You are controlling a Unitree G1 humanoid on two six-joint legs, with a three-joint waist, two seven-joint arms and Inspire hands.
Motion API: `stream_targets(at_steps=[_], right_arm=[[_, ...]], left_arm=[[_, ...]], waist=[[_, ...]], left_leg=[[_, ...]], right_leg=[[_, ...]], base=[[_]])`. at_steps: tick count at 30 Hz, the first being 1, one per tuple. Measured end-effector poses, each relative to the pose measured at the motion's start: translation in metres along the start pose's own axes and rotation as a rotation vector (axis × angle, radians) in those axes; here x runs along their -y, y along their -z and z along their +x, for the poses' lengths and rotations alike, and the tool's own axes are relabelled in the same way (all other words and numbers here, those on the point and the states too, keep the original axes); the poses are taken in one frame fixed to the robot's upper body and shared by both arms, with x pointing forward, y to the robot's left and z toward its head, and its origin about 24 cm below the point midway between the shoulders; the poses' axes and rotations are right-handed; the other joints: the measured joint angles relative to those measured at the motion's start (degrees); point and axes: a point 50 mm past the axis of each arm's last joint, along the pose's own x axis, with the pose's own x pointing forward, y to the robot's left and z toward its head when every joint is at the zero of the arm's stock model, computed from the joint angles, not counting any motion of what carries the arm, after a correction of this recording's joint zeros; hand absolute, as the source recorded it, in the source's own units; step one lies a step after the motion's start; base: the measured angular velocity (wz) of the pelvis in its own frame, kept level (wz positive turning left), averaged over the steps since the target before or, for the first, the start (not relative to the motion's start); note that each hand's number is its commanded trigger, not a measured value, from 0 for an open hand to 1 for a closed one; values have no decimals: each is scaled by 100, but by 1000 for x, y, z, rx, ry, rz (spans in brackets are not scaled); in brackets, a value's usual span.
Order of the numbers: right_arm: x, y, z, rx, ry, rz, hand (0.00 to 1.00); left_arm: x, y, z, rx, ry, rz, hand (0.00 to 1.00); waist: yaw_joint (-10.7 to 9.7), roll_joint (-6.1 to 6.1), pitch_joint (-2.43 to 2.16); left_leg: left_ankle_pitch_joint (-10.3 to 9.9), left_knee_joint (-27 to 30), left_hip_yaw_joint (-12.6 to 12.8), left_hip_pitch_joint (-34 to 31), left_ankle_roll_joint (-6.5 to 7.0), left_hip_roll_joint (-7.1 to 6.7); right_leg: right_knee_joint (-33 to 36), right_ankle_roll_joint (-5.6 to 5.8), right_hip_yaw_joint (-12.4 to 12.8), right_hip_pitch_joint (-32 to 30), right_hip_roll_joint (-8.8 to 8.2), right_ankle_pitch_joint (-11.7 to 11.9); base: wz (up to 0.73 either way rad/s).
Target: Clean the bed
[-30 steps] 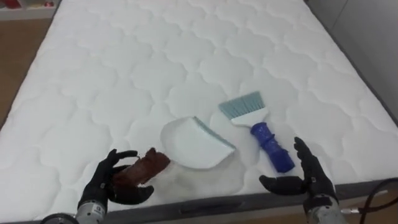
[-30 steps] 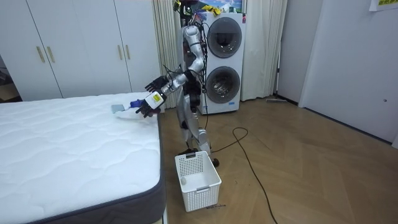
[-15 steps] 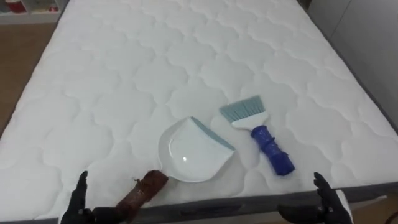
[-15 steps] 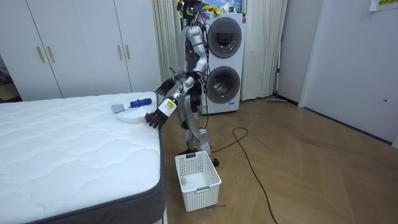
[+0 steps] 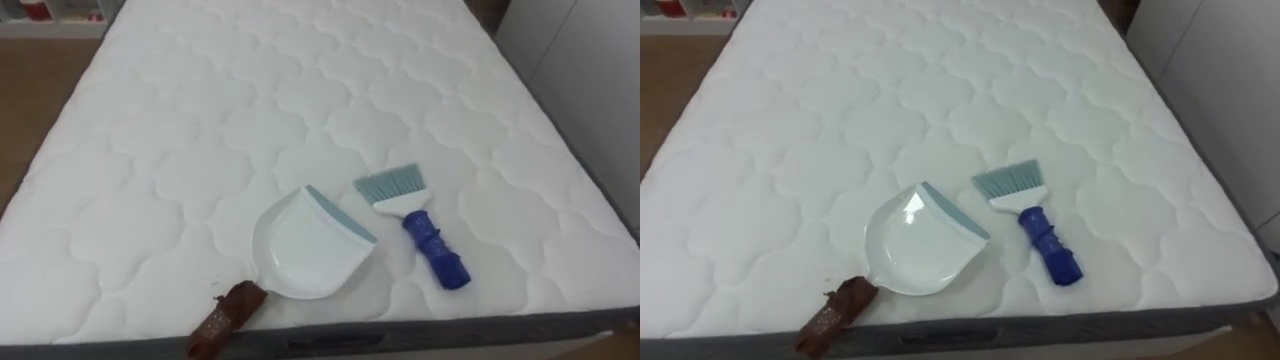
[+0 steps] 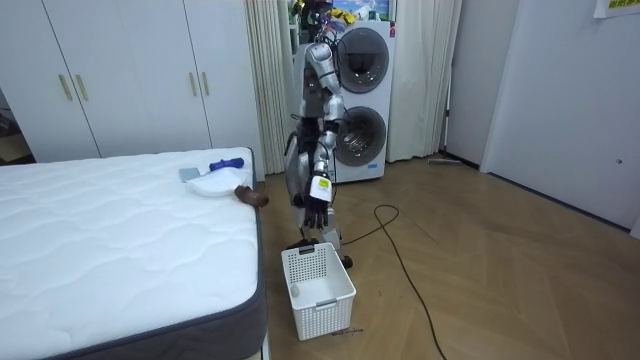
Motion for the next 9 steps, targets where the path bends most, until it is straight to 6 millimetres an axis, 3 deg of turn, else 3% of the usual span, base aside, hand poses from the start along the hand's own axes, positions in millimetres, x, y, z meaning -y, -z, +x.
stream_targets(at_steps=[4, 9], right_arm=[[-3, 15, -1, -86, -68, -76, 0], [-7, 20, -2, -115, -125, -254, 0]], left_arm=[[5, 24, -4, -113, 59, 64, 0], [19, 25, -6, -148, 182, 138, 0]], waist=[[-38, 0, -1], [-46, 22, -6]], left_leg=[[-9, -6, 1, -3, 12, 1], [-23, 0, 6, 6, 33, 2]], right_leg=[[-37, 6, -3, 4, 1, 4], [-40, 20, -4, 16, 0, 14]], base=[[0], [0]])
